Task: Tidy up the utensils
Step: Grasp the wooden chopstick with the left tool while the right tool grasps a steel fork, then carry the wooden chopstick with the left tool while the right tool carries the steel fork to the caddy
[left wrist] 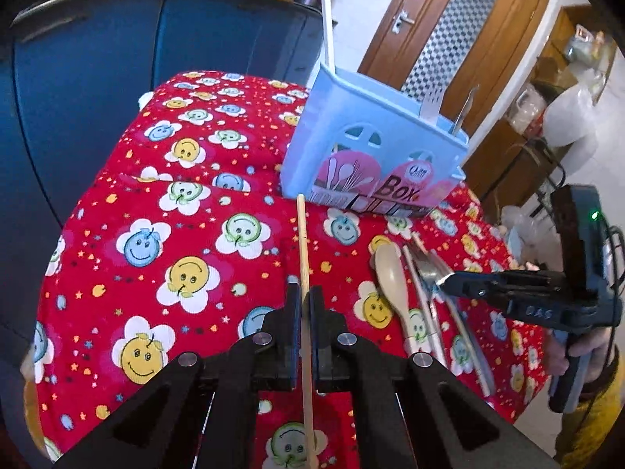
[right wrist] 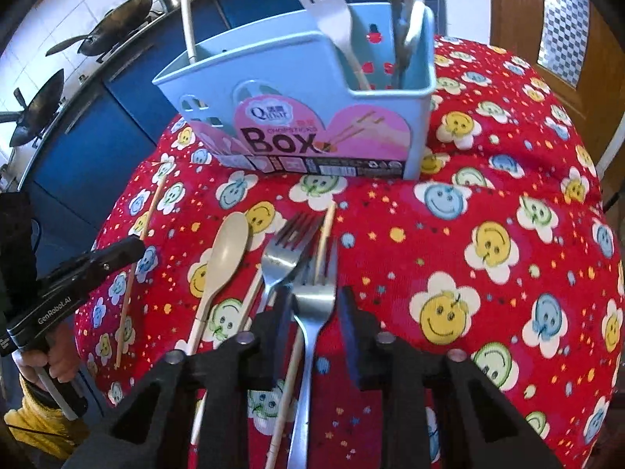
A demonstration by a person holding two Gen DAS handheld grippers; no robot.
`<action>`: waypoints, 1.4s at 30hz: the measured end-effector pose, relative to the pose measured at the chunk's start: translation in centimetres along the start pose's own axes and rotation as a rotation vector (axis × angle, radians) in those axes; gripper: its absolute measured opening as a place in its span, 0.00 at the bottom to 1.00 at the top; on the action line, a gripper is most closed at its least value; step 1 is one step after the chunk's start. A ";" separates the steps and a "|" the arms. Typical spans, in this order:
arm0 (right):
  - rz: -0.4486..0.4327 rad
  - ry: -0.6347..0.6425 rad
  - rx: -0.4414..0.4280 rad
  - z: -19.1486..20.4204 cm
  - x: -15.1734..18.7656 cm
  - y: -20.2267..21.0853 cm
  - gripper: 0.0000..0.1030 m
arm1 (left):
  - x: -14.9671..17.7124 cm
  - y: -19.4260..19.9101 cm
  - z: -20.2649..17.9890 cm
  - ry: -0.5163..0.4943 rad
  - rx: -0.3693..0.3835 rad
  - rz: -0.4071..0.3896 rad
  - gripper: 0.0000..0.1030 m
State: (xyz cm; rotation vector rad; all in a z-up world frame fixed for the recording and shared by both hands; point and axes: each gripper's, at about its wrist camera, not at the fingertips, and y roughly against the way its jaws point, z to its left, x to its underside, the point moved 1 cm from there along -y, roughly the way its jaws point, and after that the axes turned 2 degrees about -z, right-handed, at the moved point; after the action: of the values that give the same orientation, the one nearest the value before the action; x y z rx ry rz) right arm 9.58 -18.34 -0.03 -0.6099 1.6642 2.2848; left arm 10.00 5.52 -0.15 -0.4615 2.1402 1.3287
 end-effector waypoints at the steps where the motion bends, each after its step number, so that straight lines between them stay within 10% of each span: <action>1: -0.003 0.013 0.012 0.1 0.0 0.1 0.15 | 0.0 0.1 0.0 0.009 0.008 -0.007 0.04; 20: -0.226 -0.032 -0.113 0.0 1.9 6.1 0.03 | -0.7 3.2 -2.6 -0.002 0.115 -0.165 0.04; 42: -0.671 0.055 0.040 -0.1 1.4 14.2 0.03 | -10.5 3.6 -7.7 -0.063 -0.038 -0.508 0.04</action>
State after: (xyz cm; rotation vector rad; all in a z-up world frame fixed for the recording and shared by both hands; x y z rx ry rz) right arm 2.17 -23.00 11.22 -1.0398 1.2574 1.7544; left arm 13.93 0.20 11.60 -0.8961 1.7836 1.0739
